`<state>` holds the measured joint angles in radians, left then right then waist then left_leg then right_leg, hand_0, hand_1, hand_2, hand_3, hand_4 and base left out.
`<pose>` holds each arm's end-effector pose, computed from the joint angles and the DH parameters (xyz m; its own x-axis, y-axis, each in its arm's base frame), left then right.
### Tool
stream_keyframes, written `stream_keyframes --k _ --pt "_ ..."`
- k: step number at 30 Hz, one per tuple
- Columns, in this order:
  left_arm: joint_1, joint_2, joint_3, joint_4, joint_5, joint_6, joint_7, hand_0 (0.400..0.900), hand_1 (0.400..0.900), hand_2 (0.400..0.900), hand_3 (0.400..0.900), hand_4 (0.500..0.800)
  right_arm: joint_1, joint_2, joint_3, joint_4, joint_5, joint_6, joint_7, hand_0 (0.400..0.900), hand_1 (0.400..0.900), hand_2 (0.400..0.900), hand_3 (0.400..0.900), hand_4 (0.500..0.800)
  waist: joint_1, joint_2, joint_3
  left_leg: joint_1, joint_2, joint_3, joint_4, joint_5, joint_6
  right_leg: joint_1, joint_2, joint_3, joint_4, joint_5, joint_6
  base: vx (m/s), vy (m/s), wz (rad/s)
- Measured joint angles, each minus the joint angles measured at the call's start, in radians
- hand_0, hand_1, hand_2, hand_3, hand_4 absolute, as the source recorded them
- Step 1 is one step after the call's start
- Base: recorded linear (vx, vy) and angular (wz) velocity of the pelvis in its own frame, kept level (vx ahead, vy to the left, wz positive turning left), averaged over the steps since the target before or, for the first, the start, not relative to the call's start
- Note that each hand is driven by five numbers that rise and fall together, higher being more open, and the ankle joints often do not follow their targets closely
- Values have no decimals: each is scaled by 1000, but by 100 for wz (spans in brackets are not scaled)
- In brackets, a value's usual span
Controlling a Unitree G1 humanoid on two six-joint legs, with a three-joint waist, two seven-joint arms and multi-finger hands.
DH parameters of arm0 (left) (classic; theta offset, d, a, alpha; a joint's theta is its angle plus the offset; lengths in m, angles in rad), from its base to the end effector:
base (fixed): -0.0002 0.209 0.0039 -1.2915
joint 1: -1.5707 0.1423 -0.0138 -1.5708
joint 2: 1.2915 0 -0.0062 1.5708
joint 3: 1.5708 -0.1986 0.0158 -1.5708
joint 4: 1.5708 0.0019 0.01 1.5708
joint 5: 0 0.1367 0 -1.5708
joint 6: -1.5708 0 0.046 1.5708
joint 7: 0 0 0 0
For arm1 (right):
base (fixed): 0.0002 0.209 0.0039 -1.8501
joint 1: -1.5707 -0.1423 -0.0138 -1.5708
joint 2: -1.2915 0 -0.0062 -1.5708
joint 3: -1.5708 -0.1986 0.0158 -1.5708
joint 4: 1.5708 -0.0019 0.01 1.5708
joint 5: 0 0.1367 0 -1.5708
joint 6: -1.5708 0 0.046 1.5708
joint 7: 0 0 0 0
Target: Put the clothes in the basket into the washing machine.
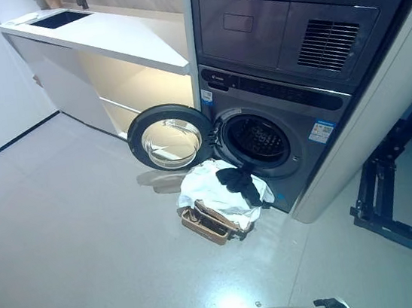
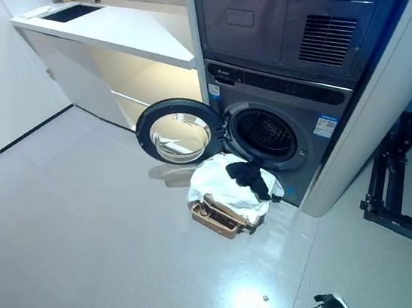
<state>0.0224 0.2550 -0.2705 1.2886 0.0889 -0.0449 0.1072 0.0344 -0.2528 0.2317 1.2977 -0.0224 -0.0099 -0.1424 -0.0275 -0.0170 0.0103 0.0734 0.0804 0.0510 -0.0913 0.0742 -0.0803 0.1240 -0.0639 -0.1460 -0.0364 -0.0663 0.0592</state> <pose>0.0525 0.2281 -0.1323 0.3227 0.2496 -0.9130 0.3158 0.8809 0.3525 0.0453 -0.2307 -0.1329 0.2716 -0.3116 -0.9106 -0.2135 0.9031 -0.3727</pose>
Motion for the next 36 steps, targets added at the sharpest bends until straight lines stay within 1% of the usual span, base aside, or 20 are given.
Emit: stream_keyframes --k 5,8,10,12,15,17,18,20,21,22,24,25,27,28,30,31,32,33,34,36 --pt "-3 -3 0 0 -8 -1 0 900 900 900 900 800 -5 -3 0 3 0 0 0 900 900 900 900 800 -1 2 4 -2 -14 21 0 -10 18 -48 -17 26 66 -6 10 -16 127 -9" --pt "-32 -10 -4 1 -13 -2 0 900 900 900 900 800 -50 -15 -1 23 1 -1 -1 900 900 900 900 800 0 30 50 -9 -9 4 -1 -10 34 -154 -28 22 253 -11 17 -19 114 9" --pt "-71 -6 -19 2 -14 -3 0 900 900 900 900 800 -75 -30 -1 31 1 -8 -2 900 900 900 900 800 -13 39 96 -18 -26 -25 -1 -4 57 -244 -43 37 424 -7 24 84 89 12" --pt "-84 5 -17 -9 -21 -7 2 900 900 900 900 800 -71 -32 -24 38 2 -6 0 900 900 900 900 800 -23 47 109 -42 -31 -41 -1 2 71 -319 -54 47 503 -17 35 178 -20 10" --pt "-77 26 -13 -5 -34 -3 11 900 900 900 900 800 -75 -34 -38 38 2 -9 -2 900 900 900 900 800 -30 39 124 -52 -30 -57 4 9 79 -312 -36 30 319 -14 37 230 -118 31" --pt "-77 28 -8 0 -42 -1 13 900 900 900 900 800 -77 -35 -39 37 2 -9 -3 900 900 900 900 800 -53 31 127 -74 -33 -88 0 9 77 -299 -22 64 186 -14 40 276 -142 44" --pt "-85 24 -9 0 -44 -3 14 900 900 900 900 800 -75 -36 -41 39 2 -8 -4 900 900 900 900 800 -65 30 134 -82 -30 -117 -2 6 68 -281 -7 87 145 12 50 287 -159 46" --pt "-90 3 -8 0 -49 -3 13 900 900 900 900 800 -67 -42 -40 51 2 -7 -8 900 900 900 900 800 -77 18 148 -78 -58 -123 84 -38 61 -251 -4 103 120 23 45 322 -206 47" --pt "-76 -14 -7 0 -50 -2 12 900 900 900 900 800 -63 -53 -36 56 3 -7 -9 900 900 900 900 800 -77 21 146 -65 -65 -125 151 -74 60 -228 5 106 110 38 37 344 -228 35" --pt "-60 -32 -8 -1 -50 -3 12 900 900 900 900 800 -55 -68 -33 51 3 -9 -8 900 900 900 900 800 -86 51 130 -37 -44 -130 132 -125 43 -212 36 101 113 46 25 362 -225 39" --pt "-54 -40 -7 -2 -52 -7 13 900 900 900 900 800 -39 -65 -26 52 3 -10 -8 900 900 900 900 800 -84 35 113 -9 -36 -150 94 -119 42 -221 44 105 164 28 -41 348 -250 41" --pt "-58 -44 -8 -9 -59 -10 13 900 900 900 900 800 -43 -64 -22 52 2 -10 -7 900 900 900 900 800 -78 45 102 -13 -21 -158 95 -123 40 -226 63 93 189 22 -46 284 -284 33" --pt "-61 -46 -6 -6 -70 -8 13 900 900 900 900 800 -45 -60 -21 49 3 -12 -4 900 900 900 900 800 -80 39 95 -25 -11 -176 140 -138 10 -219 70 73 189 1 -70 183 -288 28" --pt "-67 -47 -6 2 -72 -7 14 900 900 900 900 800 -49 -56 -24 45 3 -11 -4 900 900 900 900 800 -76 32 99 -71 -12 -178 228 -148 -9 -208 78 58 191 -6 -69 105 -305 34" --pt "-96 -46 -1 1 -91 -10 15 900 900 900 900 800 -53 -51 -20 36 4 -14 -4 900 900 900 900 800 -46 -5 115 -170 -46 -167 444 -152 -21 -183 49 41 172 -2 -88 97 -258 32" --pt "-98 -51 4 3 -100 -13 16 900 900 900 900 800 -67 -55 -20 36 7 -13 -4 900 900 900 900 800 -26 -8 121 -213 -45 -160 515 -132 -38 -174 59 36 181 -7 -93 162 -176 9" --pt "-99 -53 5 1 -109 -21 17 900 900 900 900 800 -79 -55 -18 36 11 -14 -6 900 900 900 900 800 -18 -11 123 -224 -48 -151 558 -122 -50 -165 53 24 176 -17 -104 230 -148 -4" --pt "-108 -53 10 0 -112 -26 16 900 900 900 900 800 -97 -54 -19 36 12 -15 -7 900 900 900 900 800 -8 -13 130 -275 -48 -147 643 -106 -66 -150 57 30 157 -31 -130 263 -118 -12" --pt "-112 -53 15 -12 -121 -31 18 900 900 900 900 800 -107 -53 -18 37 13 -13 -7 900 900 900 900 800 14 -26 136 -308 -50 -134 661 -87 -56 -145 51 35 160 -34 -156 301 -84 -12" --pt "-112 -50 20 -24 -129 -45 18 900 900 900 900 800 -129 -54 -18 32 13 -14 -9 900 900 900 900 800 44 -27 142 -317 -47 -90 532 -91 -29 -119 51 28 140 -39 -159 340 -28 -20"
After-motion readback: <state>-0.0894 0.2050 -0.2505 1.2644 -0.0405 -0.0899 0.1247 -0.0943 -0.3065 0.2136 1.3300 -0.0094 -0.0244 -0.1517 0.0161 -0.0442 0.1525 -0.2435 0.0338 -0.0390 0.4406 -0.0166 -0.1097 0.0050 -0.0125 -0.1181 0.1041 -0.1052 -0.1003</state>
